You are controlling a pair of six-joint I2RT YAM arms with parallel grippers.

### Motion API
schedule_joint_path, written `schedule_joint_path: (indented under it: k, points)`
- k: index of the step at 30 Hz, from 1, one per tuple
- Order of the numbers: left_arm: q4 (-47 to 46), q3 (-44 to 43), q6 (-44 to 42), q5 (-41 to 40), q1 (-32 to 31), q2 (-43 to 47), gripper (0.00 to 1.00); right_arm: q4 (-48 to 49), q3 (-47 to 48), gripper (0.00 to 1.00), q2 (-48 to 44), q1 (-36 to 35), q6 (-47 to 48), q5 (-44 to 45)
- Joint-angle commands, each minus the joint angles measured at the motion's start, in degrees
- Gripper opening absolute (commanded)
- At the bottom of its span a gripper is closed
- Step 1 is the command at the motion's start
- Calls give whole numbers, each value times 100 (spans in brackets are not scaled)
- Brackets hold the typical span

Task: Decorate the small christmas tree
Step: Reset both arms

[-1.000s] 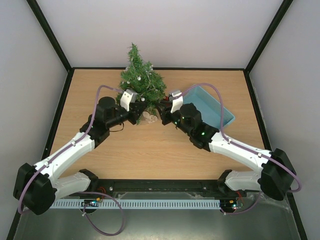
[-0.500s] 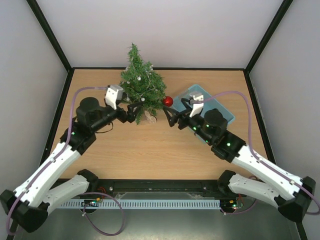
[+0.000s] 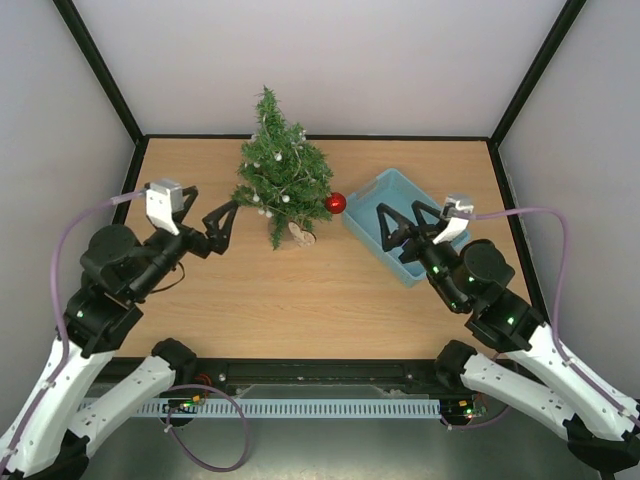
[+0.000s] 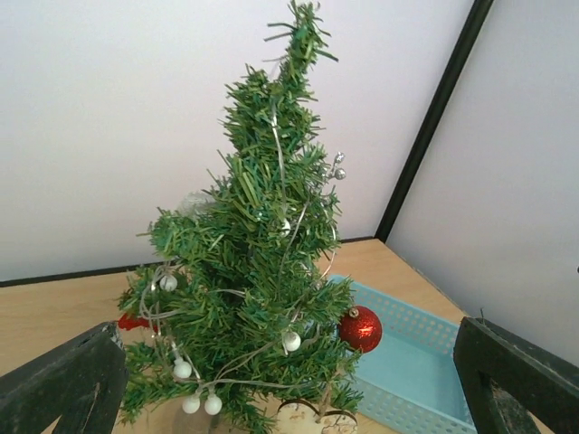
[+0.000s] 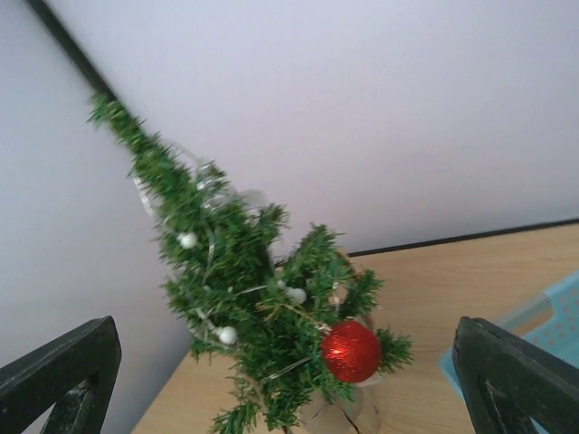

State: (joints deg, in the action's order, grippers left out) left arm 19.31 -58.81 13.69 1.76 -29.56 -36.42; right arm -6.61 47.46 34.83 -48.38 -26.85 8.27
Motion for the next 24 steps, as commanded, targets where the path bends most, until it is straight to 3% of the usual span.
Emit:
schedule_joint_path:
  k: [1, 6, 12, 24]
  points:
    - [596, -23, 311, -333, 32, 319, 100, -544, 69, 98, -245, 17, -1160, 1321]
    - [435, 606, 646, -278, 29, 732, 99, -1183, 197, 98, -293, 13, -1529, 1822]
    - [283, 1207, 1018, -221, 34, 855, 99, -1303, -177, 98, -502, 15, -1590, 1646]
    - [-54, 1422, 1491, -167, 34, 834, 99, -1249, -276, 98, -568, 13, -1339, 1765]
